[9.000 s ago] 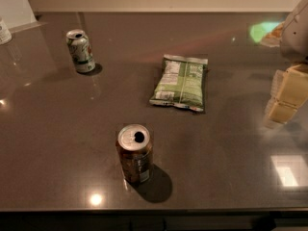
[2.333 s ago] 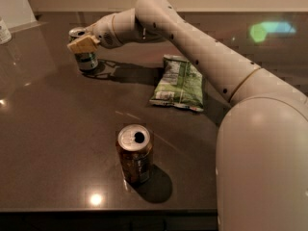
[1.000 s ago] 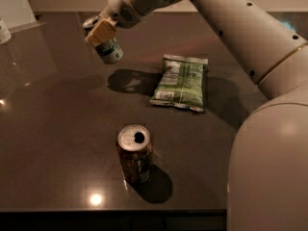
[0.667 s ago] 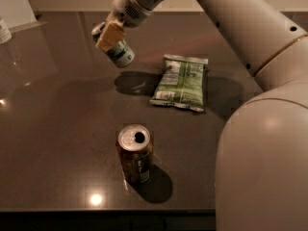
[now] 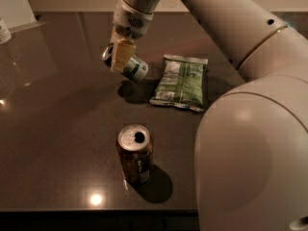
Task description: Knock 7up can over
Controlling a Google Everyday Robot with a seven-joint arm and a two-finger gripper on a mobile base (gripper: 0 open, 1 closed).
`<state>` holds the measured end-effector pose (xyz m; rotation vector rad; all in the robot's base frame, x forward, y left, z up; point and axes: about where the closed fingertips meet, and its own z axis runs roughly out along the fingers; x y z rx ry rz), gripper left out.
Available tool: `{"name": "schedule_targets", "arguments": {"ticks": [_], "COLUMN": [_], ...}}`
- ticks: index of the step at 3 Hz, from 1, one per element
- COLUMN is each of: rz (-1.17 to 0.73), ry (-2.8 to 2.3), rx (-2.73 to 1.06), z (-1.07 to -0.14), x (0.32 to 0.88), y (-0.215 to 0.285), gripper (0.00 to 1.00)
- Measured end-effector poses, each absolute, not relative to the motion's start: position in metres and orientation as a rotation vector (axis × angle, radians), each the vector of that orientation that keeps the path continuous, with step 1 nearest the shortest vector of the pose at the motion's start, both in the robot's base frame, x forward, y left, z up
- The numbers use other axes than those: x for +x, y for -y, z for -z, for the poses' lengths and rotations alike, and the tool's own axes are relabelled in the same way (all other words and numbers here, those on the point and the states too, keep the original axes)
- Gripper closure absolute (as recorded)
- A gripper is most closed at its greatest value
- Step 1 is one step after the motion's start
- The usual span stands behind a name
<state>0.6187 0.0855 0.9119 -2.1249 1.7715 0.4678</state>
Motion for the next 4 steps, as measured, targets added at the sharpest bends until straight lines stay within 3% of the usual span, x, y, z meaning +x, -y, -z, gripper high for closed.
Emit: {"name": "schedule_targets", "arguments": {"ticks": [1,4], "rz": [-0.369,-0.083], "ry": [-1.702,-1.584], "rx": [-2.304,-2.595], "z": [-0.9,-0.868], "x": [0.603,0.589], "y": [-0.081,-0.073], "gripper": [0.82,0.12]}}
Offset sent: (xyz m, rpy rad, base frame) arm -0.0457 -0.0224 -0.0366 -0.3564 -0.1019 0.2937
